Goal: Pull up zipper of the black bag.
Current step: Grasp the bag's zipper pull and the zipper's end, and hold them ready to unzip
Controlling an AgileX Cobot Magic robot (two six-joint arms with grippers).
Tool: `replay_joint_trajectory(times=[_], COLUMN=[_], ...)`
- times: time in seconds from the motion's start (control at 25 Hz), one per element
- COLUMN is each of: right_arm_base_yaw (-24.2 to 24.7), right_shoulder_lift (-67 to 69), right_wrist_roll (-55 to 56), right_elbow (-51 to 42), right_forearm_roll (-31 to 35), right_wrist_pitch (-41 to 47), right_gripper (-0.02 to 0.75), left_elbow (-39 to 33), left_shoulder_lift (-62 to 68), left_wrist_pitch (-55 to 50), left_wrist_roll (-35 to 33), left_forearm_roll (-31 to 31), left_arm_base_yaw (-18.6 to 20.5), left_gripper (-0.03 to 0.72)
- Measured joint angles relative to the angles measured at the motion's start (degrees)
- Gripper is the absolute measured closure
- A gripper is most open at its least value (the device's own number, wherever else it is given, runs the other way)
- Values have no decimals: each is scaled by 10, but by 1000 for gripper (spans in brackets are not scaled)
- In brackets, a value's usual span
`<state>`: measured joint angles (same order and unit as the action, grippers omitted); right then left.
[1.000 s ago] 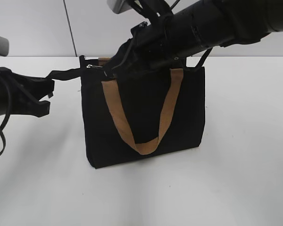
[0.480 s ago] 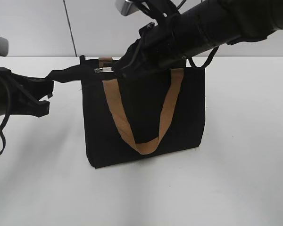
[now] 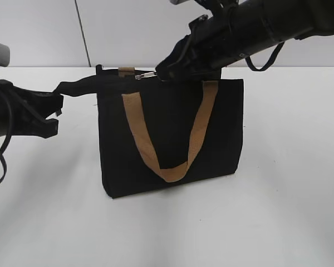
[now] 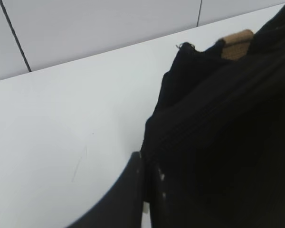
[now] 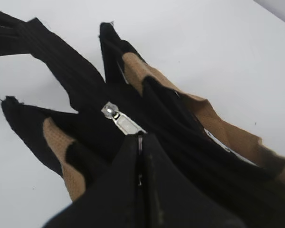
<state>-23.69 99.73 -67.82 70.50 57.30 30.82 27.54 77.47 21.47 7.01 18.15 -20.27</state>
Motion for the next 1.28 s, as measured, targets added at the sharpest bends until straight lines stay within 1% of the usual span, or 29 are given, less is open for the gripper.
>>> replay_joint_trajectory(times=[0.4,0.64,0.8,1.12,1.2,1.24,1.28], right_arm_base_yaw=[58,102,130,131,131,131,131], right_shoulder_lift=[-1,-23,-29,-30,-35,-38,-42], right_wrist_roll=[60,104,122,129,129,130,130], right_elbow=[0,0,0,0,0,0,0], right_forearm_roll=[-57,-111,-123,-118,-108,-102,-98], right_wrist_pitch=[49,64,66,82,86,89,93], right_gripper=[739,739,739,739,715,687,636], left_elbow=[0,0,0,0,0,0,0], left_shoulder_lift=[0,0,0,0,0,0,0], left_wrist_pitch=[-1,-1,-1,-1,-1,-5,-10], left_wrist_roll=[0,0,0,0,0,0,0], left_forearm_roll=[0,0,0,2,-11,-24,-41], left_arm_base_yaw=[0,0,0,0,0,0,0], left_gripper=[695,695,695,695,695,694,687])
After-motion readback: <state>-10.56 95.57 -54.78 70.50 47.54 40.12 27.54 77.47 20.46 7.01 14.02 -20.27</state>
